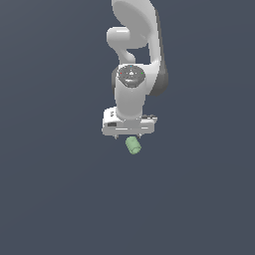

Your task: Pick up the object and move it to a goal position.

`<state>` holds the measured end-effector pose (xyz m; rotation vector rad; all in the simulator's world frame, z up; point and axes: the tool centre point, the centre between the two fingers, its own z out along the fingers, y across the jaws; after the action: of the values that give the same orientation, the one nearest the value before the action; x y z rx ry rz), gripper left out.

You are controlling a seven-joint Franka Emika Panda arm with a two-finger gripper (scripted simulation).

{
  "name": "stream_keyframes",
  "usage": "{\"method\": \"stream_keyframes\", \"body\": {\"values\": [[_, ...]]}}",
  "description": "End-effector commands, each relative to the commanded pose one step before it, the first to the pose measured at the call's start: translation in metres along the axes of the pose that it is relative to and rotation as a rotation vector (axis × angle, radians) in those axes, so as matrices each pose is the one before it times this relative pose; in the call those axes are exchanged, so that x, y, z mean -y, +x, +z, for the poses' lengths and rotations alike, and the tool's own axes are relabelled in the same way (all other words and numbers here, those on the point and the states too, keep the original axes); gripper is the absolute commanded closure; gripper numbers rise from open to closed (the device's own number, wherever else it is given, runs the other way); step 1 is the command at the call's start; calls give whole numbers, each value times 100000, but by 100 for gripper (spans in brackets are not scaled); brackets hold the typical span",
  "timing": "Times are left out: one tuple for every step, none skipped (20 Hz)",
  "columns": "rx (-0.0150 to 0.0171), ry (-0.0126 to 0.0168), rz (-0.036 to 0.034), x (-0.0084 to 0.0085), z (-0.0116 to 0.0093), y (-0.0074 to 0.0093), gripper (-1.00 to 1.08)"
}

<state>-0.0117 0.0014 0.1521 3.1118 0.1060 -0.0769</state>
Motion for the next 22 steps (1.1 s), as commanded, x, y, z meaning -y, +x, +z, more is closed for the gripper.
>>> {"method": "stream_keyframes", "body": {"values": [[-384, 140, -2909, 251, 603, -154, -92], [-238, 66, -1547, 139, 304, -76, -92], [-262, 77, -1698, 153, 331, -85, -92], [-287, 89, -1854, 170, 358, -95, -92], [-316, 97, -2015, 187, 386, -105, -92], [-347, 105, -2183, 209, 413, -116, -92], [-378, 115, -2347, 230, 439, -126, -92], [-389, 119, -2387, 240, 441, -130, -92], [-369, 112, -2229, 231, 406, -122, -92], [-346, 105, -2063, 218, 371, -114, -92], [-323, 97, -1899, 205, 337, -105, -92], [-298, 89, -1734, 192, 305, -96, -92], [-273, 81, -1569, 176, 273, -87, -92], [-247, 73, -1404, 160, 242, -78, -92], [-220, 64, -1237, 143, 212, -69, -92], [-192, 56, -1073, 126, 182, -59, -92], [-164, 48, -908, 108, 153, -50, -92], [-135, 39, -743, 89, 124, -41, -92], [-105, 30, -576, 68, 97, -32, -92], [-75, 22, -413, 50, 69, -23, -92], [-45, 13, -245, 28, 41, -14, -92], [-18, 5, -96, 17, 12, -2, -92]]}}
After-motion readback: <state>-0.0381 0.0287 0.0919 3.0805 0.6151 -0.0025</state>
